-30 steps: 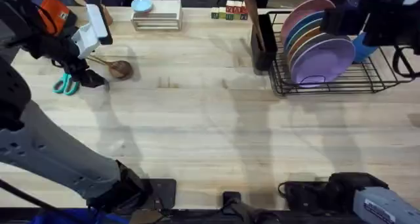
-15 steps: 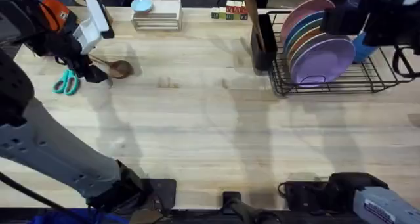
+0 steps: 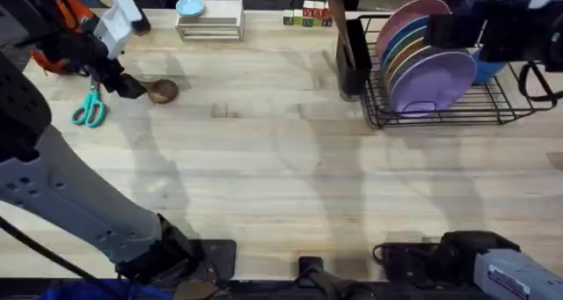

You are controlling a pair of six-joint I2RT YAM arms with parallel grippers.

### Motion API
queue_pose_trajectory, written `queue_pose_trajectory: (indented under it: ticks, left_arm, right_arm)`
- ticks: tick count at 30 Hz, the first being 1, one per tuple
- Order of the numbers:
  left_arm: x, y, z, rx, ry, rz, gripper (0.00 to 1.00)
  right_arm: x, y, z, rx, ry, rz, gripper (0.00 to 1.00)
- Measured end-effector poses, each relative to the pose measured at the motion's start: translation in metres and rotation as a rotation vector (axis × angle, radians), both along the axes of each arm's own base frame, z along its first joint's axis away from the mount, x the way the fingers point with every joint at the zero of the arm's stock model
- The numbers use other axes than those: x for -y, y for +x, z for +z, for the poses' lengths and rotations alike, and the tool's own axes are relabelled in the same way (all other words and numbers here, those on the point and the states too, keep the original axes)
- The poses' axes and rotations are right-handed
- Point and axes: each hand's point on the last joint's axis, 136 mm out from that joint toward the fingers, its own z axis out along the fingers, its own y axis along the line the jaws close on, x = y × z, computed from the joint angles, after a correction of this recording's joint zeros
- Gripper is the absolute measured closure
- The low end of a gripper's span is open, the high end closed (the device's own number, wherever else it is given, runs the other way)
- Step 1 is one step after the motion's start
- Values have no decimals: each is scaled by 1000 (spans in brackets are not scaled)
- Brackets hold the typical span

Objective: Pick up the spoon on the table one by one and put them onto the rack

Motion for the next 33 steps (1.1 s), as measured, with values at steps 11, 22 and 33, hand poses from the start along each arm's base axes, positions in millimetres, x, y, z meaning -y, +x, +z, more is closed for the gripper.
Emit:
queue_pose_trajectory:
  ticks: [11,22,33]
  left_arm:
    - [-2,3,-8,-26,-27,24,9]
    - [0,-18,-19,-144,-96,9,10]
    - [-2,-19,-21,-131,-116,-43,10]
  right_arm:
    - [0,0,0,0,0,0,8]
    - [0,0,0,0,1,2,8]
    - [0,0,0,0,1,2,8]
